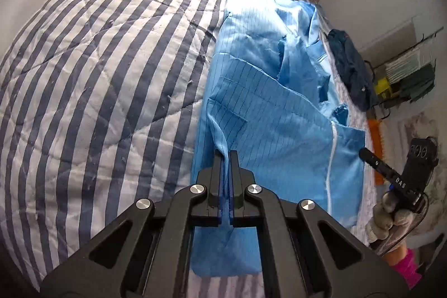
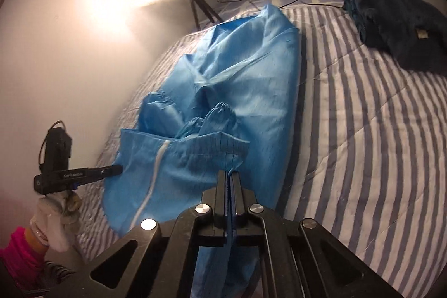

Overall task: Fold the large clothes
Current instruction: 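Press the folded hem flat with both tools, then open them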

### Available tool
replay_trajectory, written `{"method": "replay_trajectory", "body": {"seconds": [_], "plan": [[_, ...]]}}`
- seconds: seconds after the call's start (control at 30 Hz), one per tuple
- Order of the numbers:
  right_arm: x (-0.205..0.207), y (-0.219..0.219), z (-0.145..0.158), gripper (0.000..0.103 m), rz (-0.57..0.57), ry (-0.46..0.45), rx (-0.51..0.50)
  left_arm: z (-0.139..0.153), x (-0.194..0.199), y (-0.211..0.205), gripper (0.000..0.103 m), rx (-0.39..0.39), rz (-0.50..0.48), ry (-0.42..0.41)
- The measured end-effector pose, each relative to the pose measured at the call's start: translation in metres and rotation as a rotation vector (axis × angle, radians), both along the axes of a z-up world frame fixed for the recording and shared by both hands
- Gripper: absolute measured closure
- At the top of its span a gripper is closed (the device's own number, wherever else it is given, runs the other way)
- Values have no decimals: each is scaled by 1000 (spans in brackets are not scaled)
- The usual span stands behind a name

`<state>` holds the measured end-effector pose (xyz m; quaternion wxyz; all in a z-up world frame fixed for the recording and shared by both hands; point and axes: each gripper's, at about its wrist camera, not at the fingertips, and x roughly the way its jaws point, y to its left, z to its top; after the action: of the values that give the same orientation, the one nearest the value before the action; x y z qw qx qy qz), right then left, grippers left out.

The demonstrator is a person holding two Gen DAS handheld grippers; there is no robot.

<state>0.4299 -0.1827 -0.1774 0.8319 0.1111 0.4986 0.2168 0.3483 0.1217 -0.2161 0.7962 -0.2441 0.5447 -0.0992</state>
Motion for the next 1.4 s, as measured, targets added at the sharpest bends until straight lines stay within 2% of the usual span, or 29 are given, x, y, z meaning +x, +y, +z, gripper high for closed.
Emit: {"method": "replay_trajectory", "body": {"seconds": [0.1,0.2,0.27,0.4,0.47,0.5,0.6,0.67,0.8,0.87,0.93,1.0,1.07,1.1,1.17,1.27,1.4], "plan": [[5,3,-15,103,-8,1,-89,-11,6,-10,103,43,-11,14],[8,5,-23,103,-7,11,-107,-13,7,-16,101,78,-13,15],[7,4,-24,103,0,18,-116,-4,7,-20,99,122,-32,3],[2,-9,-6,99,-33,-29,-83,28,2,-21,95,150,-35,-96],[-6,-16,7,83,-53,-79,-76,41,-5,-19,89,155,-40,-150],[-11,-19,15,80,-63,-111,-74,49,-10,-20,88,171,-45,-187],[-33,-18,38,80,-29,-210,-74,59,-20,-23,88,188,-70,-213],[-46,-11,46,80,17,-235,-91,60,-27,-30,88,187,-102,-226],[-66,6,47,78,126,-217,-84,46,-32,-41,88,208,-162,-175],[-71,14,41,78,166,-188,-92,38,-32,-41,88,209,-162,-152],[-70,18,31,74,178,-145,-133,30,-33,-43,88,206,-167,-123],[-61,11,18,73,142,-96,-147,22,-34,-44,88,209,-180,-98],[-53,-4,8,71,91,-39,-103,11,-32,-48,88,223,-197,-70],[-46,-14,1,67,60,10,-52,7,-33,-49,88,226,-201,-56],[-38,-26,-10,67,30,68,25,-6,-32,-53,88,235,-215,-25],[-22,-37,-26,67,9,125,119,-9,-32,-60,88,273,-239,-35],[-10,-46,-47,68,-6,213,358,-10,-30,-56,88,243,-220,-23]]}}
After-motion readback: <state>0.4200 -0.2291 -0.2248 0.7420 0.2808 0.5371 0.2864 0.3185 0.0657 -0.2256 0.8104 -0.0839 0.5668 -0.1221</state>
